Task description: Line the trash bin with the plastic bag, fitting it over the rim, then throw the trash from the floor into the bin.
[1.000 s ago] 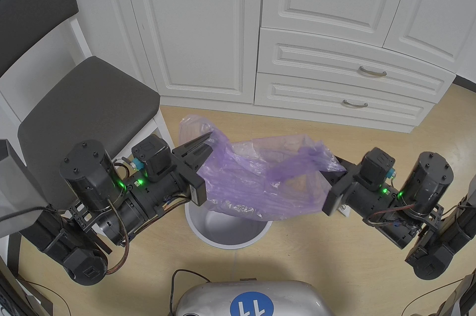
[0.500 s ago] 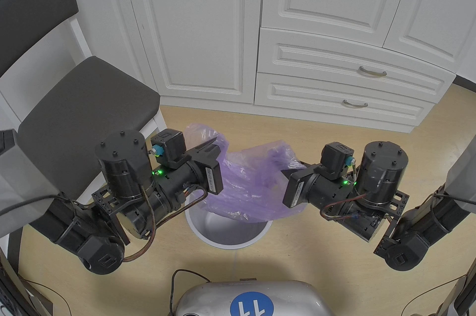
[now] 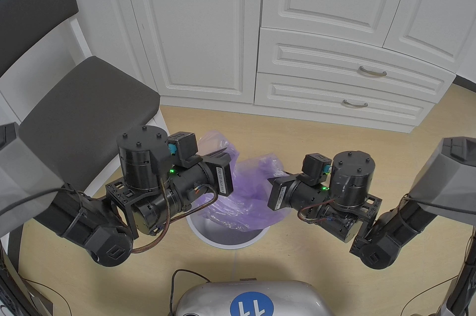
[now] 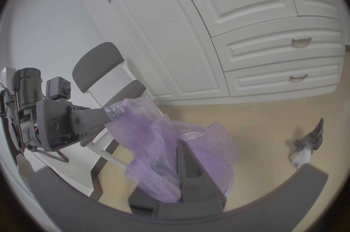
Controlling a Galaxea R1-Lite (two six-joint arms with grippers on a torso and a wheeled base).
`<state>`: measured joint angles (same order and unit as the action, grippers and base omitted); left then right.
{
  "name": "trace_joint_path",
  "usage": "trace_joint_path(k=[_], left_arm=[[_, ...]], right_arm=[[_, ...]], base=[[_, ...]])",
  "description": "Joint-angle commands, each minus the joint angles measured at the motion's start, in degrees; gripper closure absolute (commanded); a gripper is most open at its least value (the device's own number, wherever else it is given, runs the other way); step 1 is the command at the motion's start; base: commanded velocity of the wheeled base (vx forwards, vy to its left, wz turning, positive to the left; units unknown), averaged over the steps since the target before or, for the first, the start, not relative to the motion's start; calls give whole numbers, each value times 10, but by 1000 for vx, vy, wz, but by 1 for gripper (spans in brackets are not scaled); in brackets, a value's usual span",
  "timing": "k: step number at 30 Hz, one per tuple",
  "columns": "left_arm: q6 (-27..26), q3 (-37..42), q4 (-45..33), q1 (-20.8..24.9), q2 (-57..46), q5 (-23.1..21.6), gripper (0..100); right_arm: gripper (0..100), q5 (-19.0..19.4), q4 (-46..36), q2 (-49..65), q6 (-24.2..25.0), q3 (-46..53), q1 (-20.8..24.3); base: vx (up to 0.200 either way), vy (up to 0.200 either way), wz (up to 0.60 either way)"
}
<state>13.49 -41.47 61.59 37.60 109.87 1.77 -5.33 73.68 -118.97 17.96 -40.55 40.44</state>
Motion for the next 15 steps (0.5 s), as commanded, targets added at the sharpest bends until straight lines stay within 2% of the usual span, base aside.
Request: trace_joint_path(k=[1, 6, 12, 15], left_arm=[[1, -15, -31, -9, 19, 0, 100], [9, -37, -41, -20, 64, -2, 100], [66, -69, -31, -26, 134, -33, 100], [84, -86, -29, -30, 169, -32, 100]], right_arm=[[100, 0, 9, -55, 21, -28, -4], [100, 1, 16, -92, 32, -45, -17], [100, 2, 16, -133, 34, -64, -37], [100, 6, 17, -162, 42, -81, -49]], base=[[0, 0, 0], [0, 0, 0], [0, 0, 0], [0, 0, 0]])
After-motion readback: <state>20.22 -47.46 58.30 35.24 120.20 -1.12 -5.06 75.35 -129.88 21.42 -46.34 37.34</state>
